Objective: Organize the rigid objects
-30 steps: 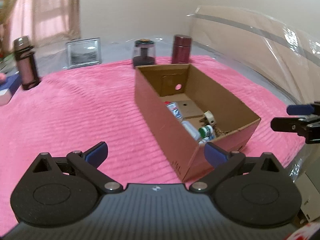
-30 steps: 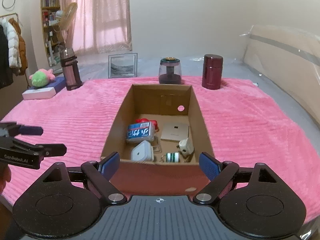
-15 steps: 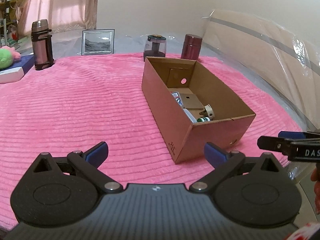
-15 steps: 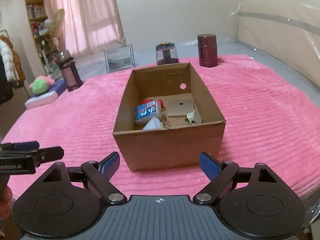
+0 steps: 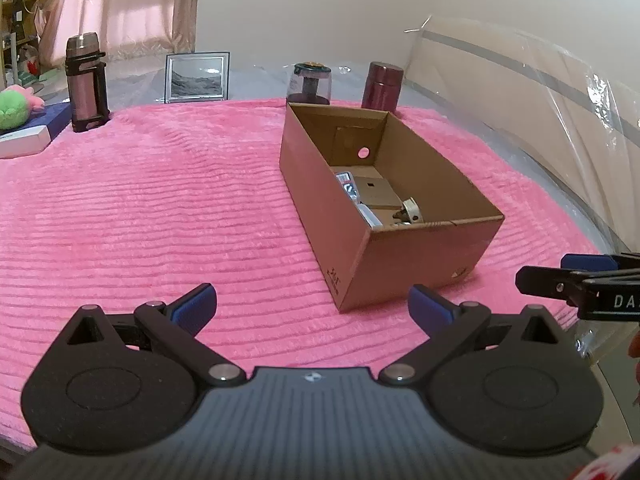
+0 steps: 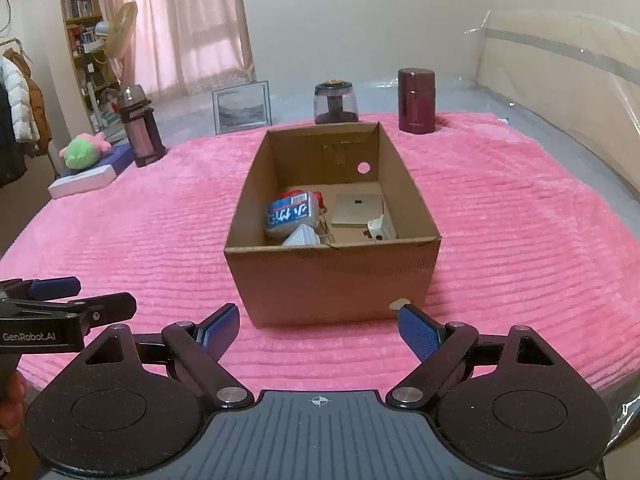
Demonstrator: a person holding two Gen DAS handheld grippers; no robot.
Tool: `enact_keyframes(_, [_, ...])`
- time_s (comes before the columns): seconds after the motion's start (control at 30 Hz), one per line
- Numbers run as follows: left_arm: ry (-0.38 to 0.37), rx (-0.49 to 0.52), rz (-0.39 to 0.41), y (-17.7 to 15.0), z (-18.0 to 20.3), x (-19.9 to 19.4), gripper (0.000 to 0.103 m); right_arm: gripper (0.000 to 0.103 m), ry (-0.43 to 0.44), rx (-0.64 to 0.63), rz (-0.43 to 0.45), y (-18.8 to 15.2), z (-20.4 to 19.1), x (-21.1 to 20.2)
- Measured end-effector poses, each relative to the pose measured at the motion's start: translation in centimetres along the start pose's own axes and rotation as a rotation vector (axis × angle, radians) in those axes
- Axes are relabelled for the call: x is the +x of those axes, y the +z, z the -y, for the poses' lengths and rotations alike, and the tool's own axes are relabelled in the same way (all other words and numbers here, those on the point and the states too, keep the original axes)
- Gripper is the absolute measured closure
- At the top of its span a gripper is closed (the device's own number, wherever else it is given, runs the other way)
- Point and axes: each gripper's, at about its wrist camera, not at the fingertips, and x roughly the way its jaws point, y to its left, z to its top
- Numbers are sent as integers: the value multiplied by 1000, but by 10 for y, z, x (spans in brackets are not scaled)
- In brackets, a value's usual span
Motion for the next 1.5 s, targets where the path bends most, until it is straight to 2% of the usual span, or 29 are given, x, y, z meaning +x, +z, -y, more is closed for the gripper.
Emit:
enact_keyframes(0.57, [-24, 25, -25, -11, 19, 7, 2, 19, 7, -4, -20, -6, 1, 3])
enact_keyframes(1.5, [-31, 14, -10, -9, 15, 12, 2, 19, 9, 5, -21, -10, 3, 6])
